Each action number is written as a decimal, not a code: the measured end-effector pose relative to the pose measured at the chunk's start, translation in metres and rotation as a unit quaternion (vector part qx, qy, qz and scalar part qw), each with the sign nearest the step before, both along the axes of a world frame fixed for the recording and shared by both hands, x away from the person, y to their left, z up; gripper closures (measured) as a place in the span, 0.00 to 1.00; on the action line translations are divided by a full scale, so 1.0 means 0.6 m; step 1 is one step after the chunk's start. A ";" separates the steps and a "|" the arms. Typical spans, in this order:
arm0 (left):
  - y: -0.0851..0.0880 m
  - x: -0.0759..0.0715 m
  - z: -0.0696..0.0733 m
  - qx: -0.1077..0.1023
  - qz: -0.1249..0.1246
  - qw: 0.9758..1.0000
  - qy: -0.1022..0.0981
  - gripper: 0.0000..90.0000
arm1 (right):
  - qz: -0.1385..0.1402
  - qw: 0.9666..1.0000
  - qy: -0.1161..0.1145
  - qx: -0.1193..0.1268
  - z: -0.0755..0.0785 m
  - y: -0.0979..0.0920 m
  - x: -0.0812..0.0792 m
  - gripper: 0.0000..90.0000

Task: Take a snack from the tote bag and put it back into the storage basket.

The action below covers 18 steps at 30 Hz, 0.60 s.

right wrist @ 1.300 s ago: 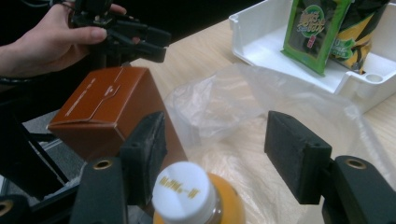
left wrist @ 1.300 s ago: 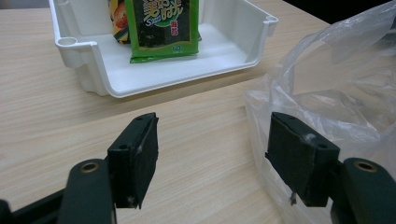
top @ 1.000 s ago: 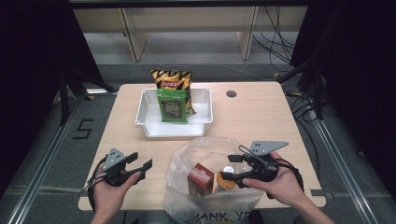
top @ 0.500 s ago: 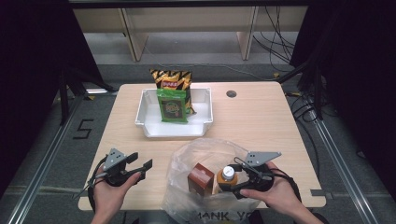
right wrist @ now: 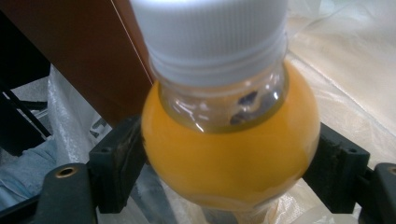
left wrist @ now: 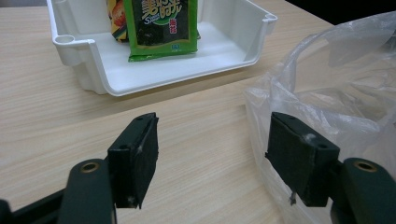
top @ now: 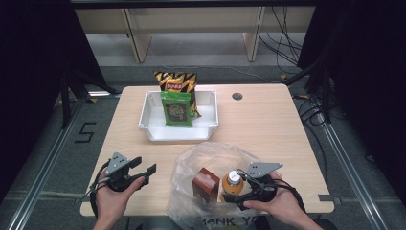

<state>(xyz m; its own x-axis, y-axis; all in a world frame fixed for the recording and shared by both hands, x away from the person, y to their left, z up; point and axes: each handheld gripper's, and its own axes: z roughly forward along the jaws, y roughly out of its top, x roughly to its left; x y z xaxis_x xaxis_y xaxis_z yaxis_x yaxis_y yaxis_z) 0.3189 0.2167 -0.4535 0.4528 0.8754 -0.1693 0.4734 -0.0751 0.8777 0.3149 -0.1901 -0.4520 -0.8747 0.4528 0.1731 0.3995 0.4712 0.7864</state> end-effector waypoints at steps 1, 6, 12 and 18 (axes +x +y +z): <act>0.000 0.000 0.000 0.000 0.000 1.000 0.000 0.37 | -0.014 1.000 -0.004 -0.001 -0.004 0.002 -0.001 0.26; 0.002 0.000 0.000 0.004 -0.004 1.000 -0.002 0.37 | -0.005 1.000 -0.009 -0.003 -0.009 0.001 0.002 0.27; 0.002 0.000 0.000 0.005 -0.004 1.000 -0.002 0.37 | -0.011 1.000 -0.005 -0.003 -0.012 0.001 0.001 0.31; 0.003 0.000 -0.001 0.004 -0.005 1.000 -0.002 0.37 | -0.003 1.000 -0.003 -0.002 -0.011 -0.001 -0.001 0.33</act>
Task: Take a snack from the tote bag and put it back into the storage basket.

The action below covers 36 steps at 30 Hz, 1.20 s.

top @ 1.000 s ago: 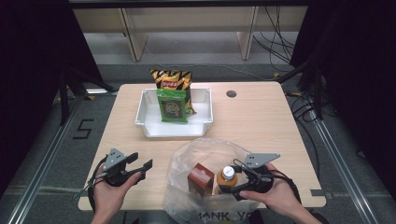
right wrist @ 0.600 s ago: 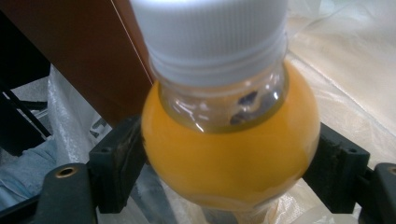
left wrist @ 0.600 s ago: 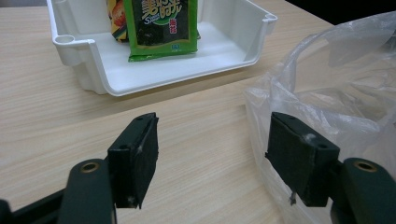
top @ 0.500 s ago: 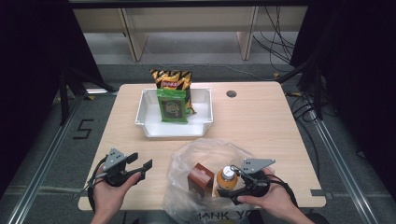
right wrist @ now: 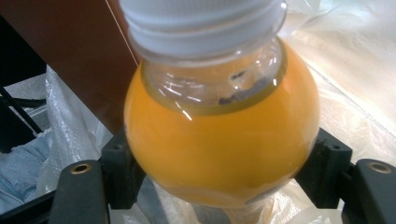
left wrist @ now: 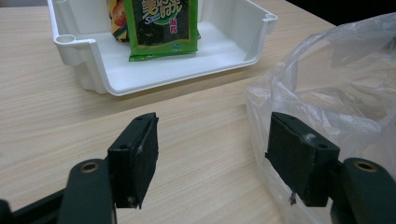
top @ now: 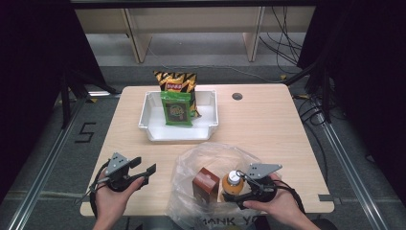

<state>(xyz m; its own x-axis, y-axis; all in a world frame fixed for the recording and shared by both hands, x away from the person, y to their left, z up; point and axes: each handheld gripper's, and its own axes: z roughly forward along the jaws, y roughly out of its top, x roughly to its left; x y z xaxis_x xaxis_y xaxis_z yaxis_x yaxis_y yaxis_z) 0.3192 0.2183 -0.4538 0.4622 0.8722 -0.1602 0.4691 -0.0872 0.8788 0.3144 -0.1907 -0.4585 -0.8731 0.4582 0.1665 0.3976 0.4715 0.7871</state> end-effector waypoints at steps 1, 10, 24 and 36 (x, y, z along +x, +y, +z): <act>0.000 0.000 0.000 0.000 0.001 1.000 0.000 0.37 | -0.003 1.000 -0.011 0.000 -0.001 0.002 0.000 0.34; 0.000 0.000 -0.001 -0.001 0.001 1.000 0.001 0.37 | 0.003 1.000 -0.028 -0.008 0.004 -0.004 0.001 0.36; -0.001 0.000 -0.001 -0.001 0.001 1.000 0.001 0.37 | -0.009 0.999 -0.033 0.011 0.028 -0.006 -0.001 0.36; 0.000 0.000 0.000 0.000 0.001 1.000 0.000 0.37 | -0.020 0.998 -0.045 0.030 0.062 -0.012 0.001 0.36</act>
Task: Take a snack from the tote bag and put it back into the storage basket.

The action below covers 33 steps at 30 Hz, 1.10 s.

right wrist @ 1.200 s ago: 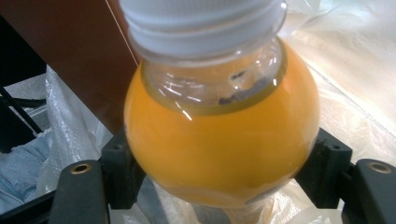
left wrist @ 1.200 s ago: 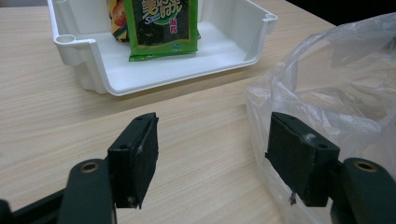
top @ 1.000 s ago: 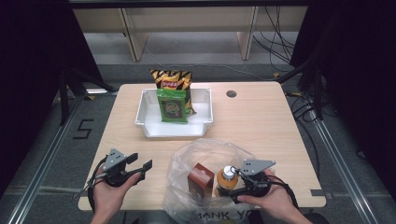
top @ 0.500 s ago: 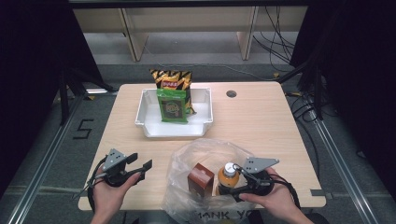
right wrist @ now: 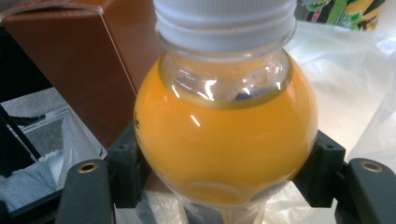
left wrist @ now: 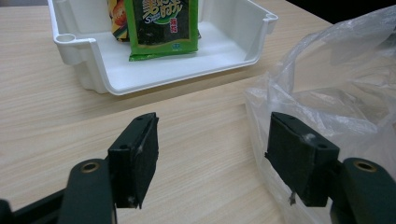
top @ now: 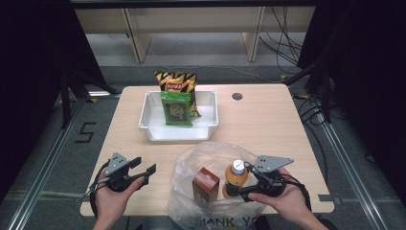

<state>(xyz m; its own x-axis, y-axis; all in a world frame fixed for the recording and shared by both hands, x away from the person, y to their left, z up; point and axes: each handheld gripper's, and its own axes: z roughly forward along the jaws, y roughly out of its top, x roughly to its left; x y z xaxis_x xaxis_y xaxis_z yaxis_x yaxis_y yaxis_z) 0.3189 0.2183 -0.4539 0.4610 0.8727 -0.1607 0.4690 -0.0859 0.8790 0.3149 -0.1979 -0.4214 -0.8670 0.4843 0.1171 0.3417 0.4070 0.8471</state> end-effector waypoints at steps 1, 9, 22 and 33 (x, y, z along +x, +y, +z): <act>0.000 0.000 0.000 0.001 0.000 1.000 0.000 0.37 | 0.009 1.000 -0.014 -0.001 0.002 -0.001 0.004 0.36; 0.000 0.000 0.001 0.001 -0.001 1.000 -0.002 0.37 | 0.009 1.000 -0.020 0.005 0.016 -0.002 0.008 0.36; -0.001 0.002 0.001 -0.004 0.001 1.000 0.000 0.37 | 0.004 0.999 -0.032 0.021 0.047 -0.004 0.012 0.36; -0.002 0.002 0.003 -0.006 0.000 1.000 -0.003 0.37 | -0.007 0.998 -0.042 0.041 0.077 -0.003 0.021 0.36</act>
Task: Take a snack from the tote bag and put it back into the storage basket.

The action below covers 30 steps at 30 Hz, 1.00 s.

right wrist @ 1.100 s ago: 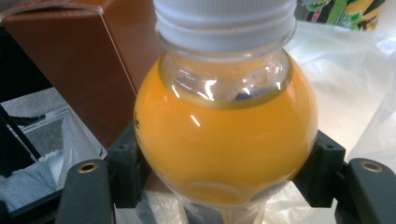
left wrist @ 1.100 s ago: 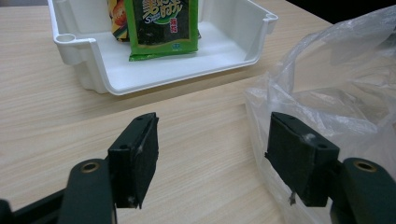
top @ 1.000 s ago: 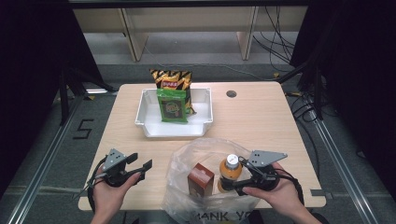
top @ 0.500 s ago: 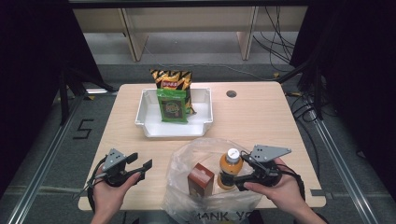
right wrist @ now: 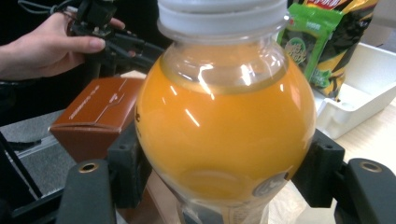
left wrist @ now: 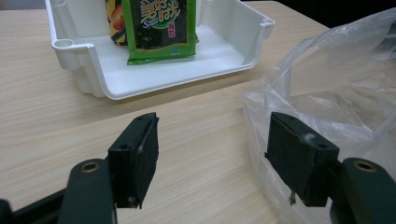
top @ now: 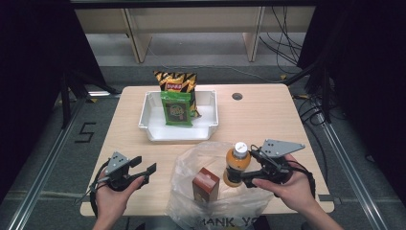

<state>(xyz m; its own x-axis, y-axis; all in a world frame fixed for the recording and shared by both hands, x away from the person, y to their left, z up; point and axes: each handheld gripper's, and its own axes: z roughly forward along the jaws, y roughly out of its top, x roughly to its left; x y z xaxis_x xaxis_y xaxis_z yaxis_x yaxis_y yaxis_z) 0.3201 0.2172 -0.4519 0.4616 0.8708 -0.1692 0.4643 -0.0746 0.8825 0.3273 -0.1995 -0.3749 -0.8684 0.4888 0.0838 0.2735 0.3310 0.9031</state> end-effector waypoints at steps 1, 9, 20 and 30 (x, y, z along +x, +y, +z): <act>0.000 0.000 0.000 0.000 0.000 1.000 0.000 0.37 | 0.008 1.000 -0.003 -0.005 0.002 -0.002 0.003 0.36; 0.000 -0.001 0.001 0.001 -0.002 1.000 -0.002 0.37 | 0.005 1.000 -0.008 0.007 0.013 -0.003 0.010 0.36; -0.001 -0.002 0.002 0.000 -0.002 1.000 -0.004 0.37 | -0.006 1.000 -0.003 0.020 0.030 -0.004 0.018 0.36; 0.001 -0.004 0.004 -0.001 -0.003 1.000 -0.008 0.37 | -0.011 0.999 -0.013 0.034 0.040 0.003 0.031 0.36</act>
